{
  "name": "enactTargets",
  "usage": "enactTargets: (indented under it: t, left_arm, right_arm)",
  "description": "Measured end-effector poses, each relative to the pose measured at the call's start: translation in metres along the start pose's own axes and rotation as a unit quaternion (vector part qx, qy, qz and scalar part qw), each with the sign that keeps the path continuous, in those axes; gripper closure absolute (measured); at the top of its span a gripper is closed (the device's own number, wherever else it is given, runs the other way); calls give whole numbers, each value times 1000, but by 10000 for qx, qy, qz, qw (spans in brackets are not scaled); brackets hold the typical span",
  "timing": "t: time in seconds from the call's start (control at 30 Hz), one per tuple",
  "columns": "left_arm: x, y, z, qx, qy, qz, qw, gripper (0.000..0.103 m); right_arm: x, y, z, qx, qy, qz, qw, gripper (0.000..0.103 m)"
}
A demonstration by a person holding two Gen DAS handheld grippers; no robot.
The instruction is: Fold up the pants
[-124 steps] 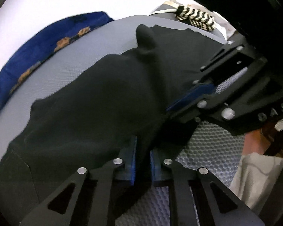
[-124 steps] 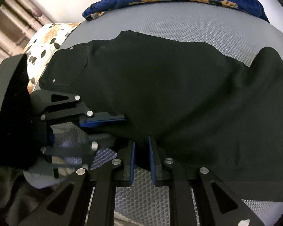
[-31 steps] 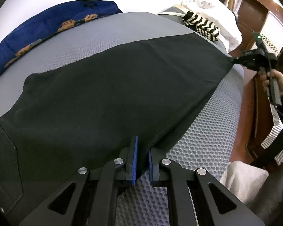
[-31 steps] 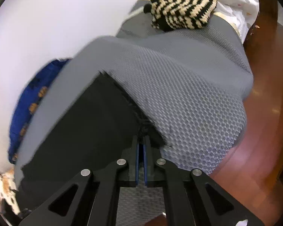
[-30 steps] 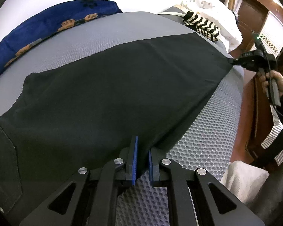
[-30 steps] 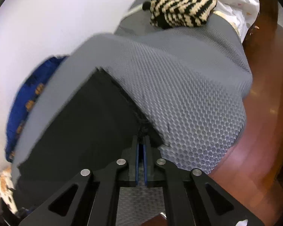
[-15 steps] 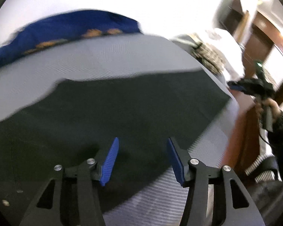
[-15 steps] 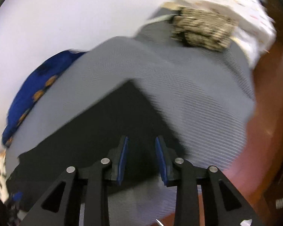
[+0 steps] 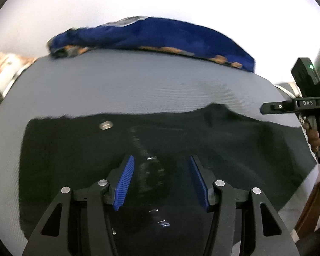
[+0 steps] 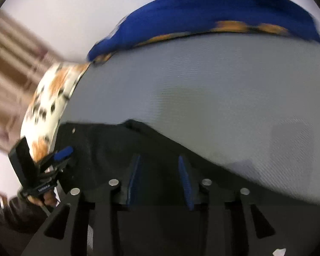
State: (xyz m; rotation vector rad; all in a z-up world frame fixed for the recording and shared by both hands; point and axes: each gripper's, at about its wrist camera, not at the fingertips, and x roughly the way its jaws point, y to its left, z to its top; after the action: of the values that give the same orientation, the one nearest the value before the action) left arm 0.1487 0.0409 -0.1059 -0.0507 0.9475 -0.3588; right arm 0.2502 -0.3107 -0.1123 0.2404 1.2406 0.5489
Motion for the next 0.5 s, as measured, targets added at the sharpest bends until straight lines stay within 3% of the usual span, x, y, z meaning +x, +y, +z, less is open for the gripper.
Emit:
enactTargets:
  t: [0.2, 0.3, 0.37, 0.5]
  left_arm:
    - [0, 20, -7, -120, -9, -216, 9997, 49]
    - [5, 22, -6, -103, 17, -258, 9996, 49]
    - [4, 23, -7, -103, 10, -293, 9995, 49]
    - [5, 27, -8, -156, -25, -408, 9990, 49]
  right_arm:
    - [52, 24, 29, -543, 509, 46, 9972, 60]
    - [68, 29, 31, -675, 695, 280, 9949, 60]
    - [66, 40, 32, -949, 664, 416, 9924, 92]
    - [51, 54, 40, -1244, 259, 135, 9918, 98]
